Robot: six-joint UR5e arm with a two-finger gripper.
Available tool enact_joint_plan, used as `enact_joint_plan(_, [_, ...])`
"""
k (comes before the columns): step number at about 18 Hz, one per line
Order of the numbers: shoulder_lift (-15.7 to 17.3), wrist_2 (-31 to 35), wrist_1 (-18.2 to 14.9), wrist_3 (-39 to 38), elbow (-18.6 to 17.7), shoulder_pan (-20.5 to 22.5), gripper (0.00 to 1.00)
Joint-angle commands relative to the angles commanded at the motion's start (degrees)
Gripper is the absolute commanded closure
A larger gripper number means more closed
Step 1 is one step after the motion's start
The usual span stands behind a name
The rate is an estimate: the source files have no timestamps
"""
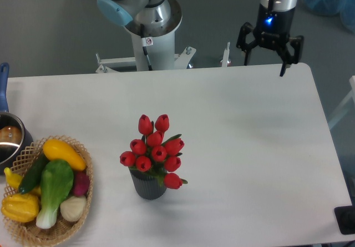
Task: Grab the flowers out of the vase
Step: 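Open the gripper and begin moving it toward the red tulips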
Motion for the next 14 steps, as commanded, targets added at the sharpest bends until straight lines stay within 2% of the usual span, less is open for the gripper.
enact_joint_plan(6, [0.35,4.39,0.00,2.20,-0.35,-0.44,0.00])
enact_joint_plan(14, [0.79,4.05,-0.18,2.90,-0.79,-0.70,0.00])
